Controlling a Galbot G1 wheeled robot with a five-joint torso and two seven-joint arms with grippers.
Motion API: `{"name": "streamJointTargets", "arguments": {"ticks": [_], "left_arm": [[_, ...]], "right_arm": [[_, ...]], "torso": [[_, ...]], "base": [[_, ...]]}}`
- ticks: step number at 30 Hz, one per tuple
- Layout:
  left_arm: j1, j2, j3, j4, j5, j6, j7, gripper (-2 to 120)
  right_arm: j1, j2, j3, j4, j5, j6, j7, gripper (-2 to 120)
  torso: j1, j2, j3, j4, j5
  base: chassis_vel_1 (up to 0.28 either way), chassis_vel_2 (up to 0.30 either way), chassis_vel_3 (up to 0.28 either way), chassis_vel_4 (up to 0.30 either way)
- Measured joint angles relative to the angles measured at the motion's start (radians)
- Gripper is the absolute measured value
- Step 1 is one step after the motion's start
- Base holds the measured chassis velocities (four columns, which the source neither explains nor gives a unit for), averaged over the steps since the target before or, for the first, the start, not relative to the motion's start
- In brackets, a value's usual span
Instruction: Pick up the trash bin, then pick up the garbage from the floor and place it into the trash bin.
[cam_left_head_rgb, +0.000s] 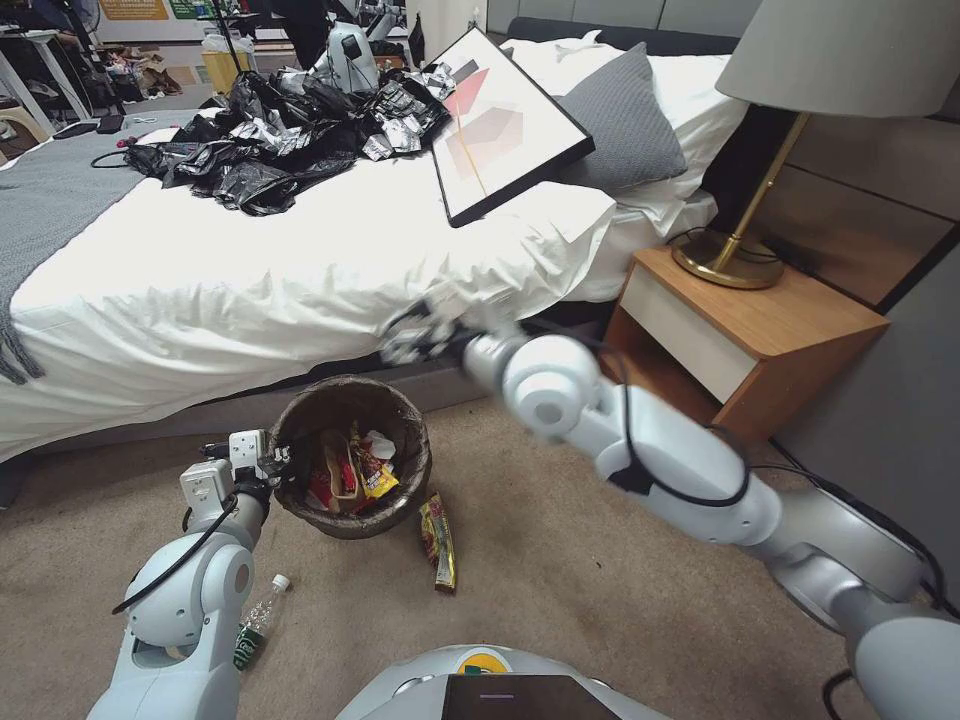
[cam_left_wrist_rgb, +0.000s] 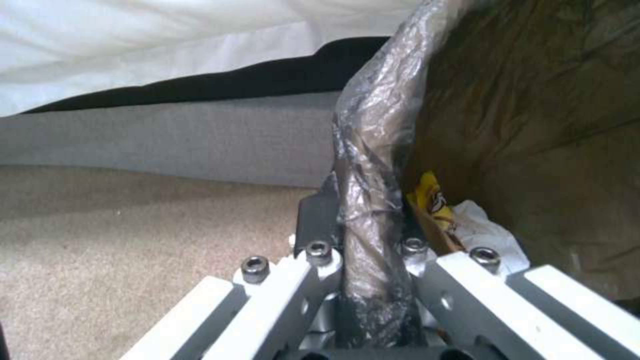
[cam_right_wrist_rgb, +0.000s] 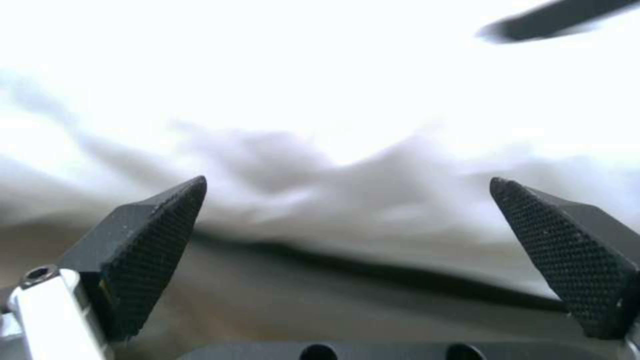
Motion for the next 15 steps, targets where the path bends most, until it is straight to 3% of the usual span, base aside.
{"name": "streamJointTargets", "arguments": {"ticks": [2,4,7,8,10,11,15], "left_arm": [[0.000,0.002,0.001,-0.003,-0.001,0.000,0.000,0],[0.000,0.002,0.001,-0.004,-0.001,0.000,0.000,0],[0.003,0.004,0.002,-0.007,-0.001,0.000,0.003,0],[0.003,0.004,0.002,-0.007,-0.001,0.000,0.003,0],[0.004,0.006,0.006,-0.010,0.000,0.000,0.005,0],[0.005,0.007,0.011,-0.017,0.002,0.000,0.007,0],[0.006,0.008,0.013,-0.022,0.009,0.000,0.006,0]], "right_arm": [[-0.084,-0.044,0.089,-0.015,-0.155,0.084,-0.015,100],[-0.117,-0.054,0.123,-0.017,-0.215,0.106,-0.026,100],[-0.261,-0.061,0.266,-0.016,-0.431,0.175,-0.062,100],[-0.261,-0.061,0.266,-0.016,-0.431,0.175,-0.062,100],[-0.396,-0.046,0.356,-0.010,-0.556,0.217,-0.079,100],[-0.537,-0.002,0.439,-0.009,-0.701,0.270,-0.106,100],[-0.639,0.070,0.512,-0.010,-0.821,0.322,-0.123,100]], "torso": [[0.000,0.000,0.000,0.0000,0.0001],[0.000,0.000,0.000,-0.0001,0.0001],[0.000,0.000,0.000,0.0000,0.0001],[0.000,0.000,0.000,0.0000,0.0001],[0.000,0.000,0.000,-0.0002,-0.0001],[0.000,0.000,0.000,-0.0002,0.0003],[0.000,0.000,0.000,-0.0004,-0.0002]], "base": [[0.000,0.000,0.000,0.000],[0.000,0.000,0.000,0.000],[0.000,0.000,0.000,0.000],[0.000,0.000,0.000,0.000],[0.000,0.000,0.000,0.000],[0.000,0.000,0.000,0.000],[0.000,0.000,0.000,0.000]]}}
